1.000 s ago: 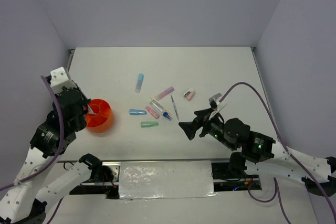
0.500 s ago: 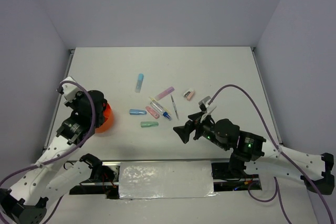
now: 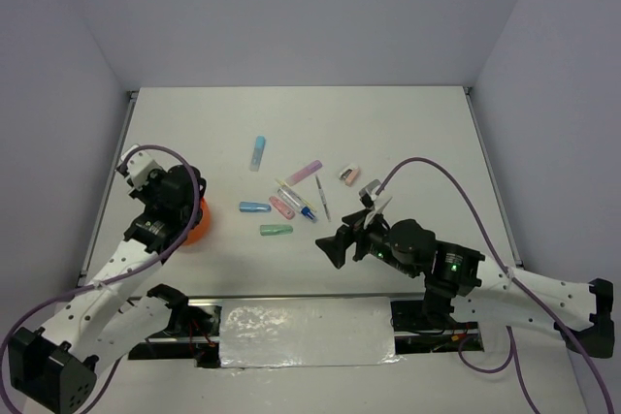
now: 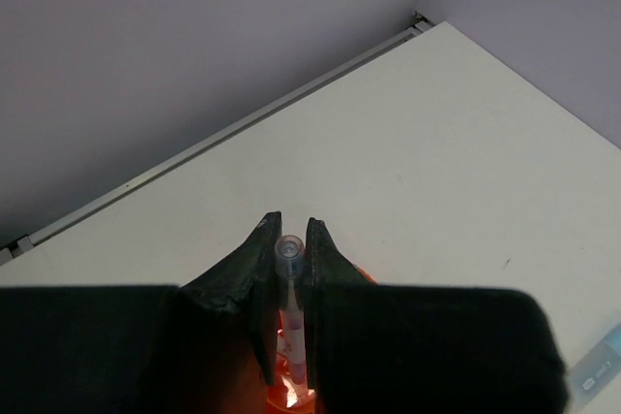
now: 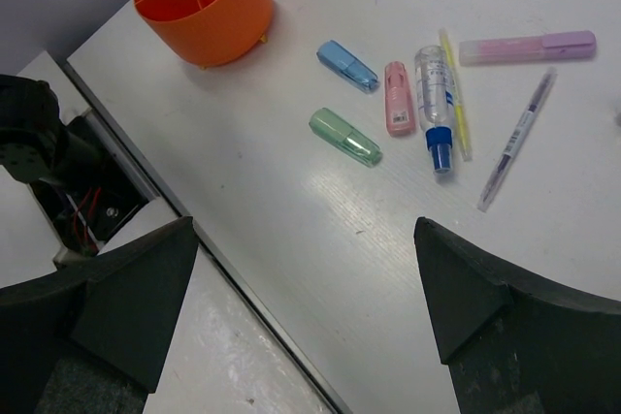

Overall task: Sort the stationery into containers
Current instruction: Place the pen in the storage box, then pick up the pen from the center of the board.

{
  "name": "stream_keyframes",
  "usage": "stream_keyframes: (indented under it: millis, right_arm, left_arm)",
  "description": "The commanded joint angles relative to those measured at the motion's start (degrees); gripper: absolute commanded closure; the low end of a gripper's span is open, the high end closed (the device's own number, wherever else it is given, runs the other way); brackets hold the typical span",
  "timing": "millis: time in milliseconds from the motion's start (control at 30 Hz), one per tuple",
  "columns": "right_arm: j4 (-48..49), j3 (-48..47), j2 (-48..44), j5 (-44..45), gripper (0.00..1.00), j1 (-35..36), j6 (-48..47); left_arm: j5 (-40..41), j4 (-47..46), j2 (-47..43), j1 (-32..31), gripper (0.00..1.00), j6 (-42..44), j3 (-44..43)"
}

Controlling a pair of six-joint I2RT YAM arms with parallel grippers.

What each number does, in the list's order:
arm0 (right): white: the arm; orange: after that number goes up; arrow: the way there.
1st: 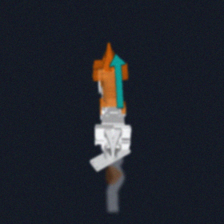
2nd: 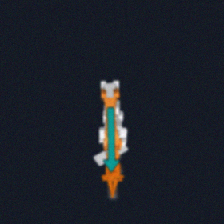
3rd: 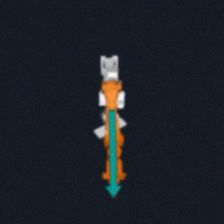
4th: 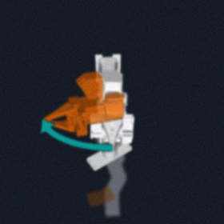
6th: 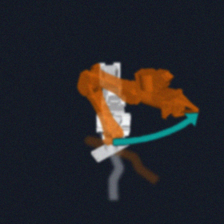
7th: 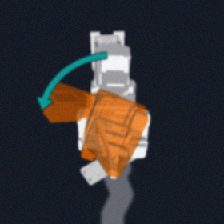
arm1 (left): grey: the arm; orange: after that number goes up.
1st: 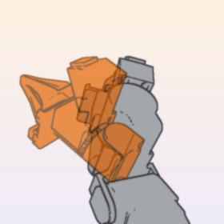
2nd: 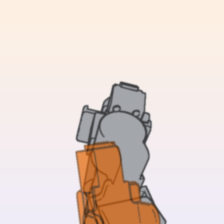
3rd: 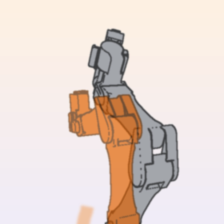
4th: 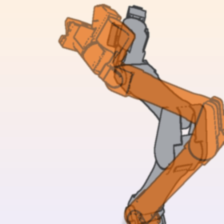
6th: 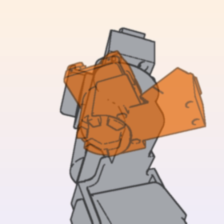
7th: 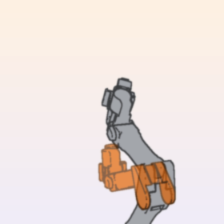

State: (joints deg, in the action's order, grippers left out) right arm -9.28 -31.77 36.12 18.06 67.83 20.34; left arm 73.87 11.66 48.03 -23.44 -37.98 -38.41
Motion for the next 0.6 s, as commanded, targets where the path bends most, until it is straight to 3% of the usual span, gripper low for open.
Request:
stream_keyframes:
  millis: [0, 33, 100, 133, 200, 233, 333, 433, 567]
  right_arm:
    - [3.2, -0.4, 0.4, -0.4, 0.00, -0.1, 0.5]
    - [3.2, -0.5, 0.5, -0.4, 0.00, -0.2, 0.5]
    - [3.2, -0.7, 0.7, -0.3, 0.00, -0.1, 0.5]
    - [3.1, -0.8, 1.1, -0.2, 0.00, -0.2, 0.6]
    - [3.0, -1.3, 1.3, -0.2, 0.00, -0.2, 0.5]
    - [3.0, -1.4, 1.7, -0.2, 0.00, -0.1, 0.6]
    - [2.6, -2.2, 3.0, 0.0, 0.00, -0.6, 1.0]
    - [0.5, -3.7, 6.4, 0.4, 0.00, -2.5, 2.7]
    - [-1.7, -5.7, 13.1, -8.9, 0.00, -14.4, 5.5]
  left_arm:
    - [-1.0, -3.5, -0.5, 1.5, 0.80, -2.1, 1.5]
    - [-2.6, -3.8, -0.6, 1.6, 0.78, -1.7, 1.7]
    - [-3.5, -2.8, -0.7, 1.7, 0.60, -1.9, 1.6]
    - [-4.4, -2.3, -0.7, 1.7, 0.45, -2.0, 1.3]
    - [-5.7, -0.2, -0.3, 1.8, 0.29, -2.2, 0.1]
    - [-6.4, 0.8, -0.1, 1.7, 0.13, -2.7, -0.5]
    - [-10.2, 6.0, 1.3, 1.7, 0.01, -4.6, -3.4]
    - [-15.2, 11.6, 1.7, 1.7, 0.01, -4.8, -8.0]
    - [-35.2, 16.5, 2.0, 1.7, 0.01, 0.6, -18.1]
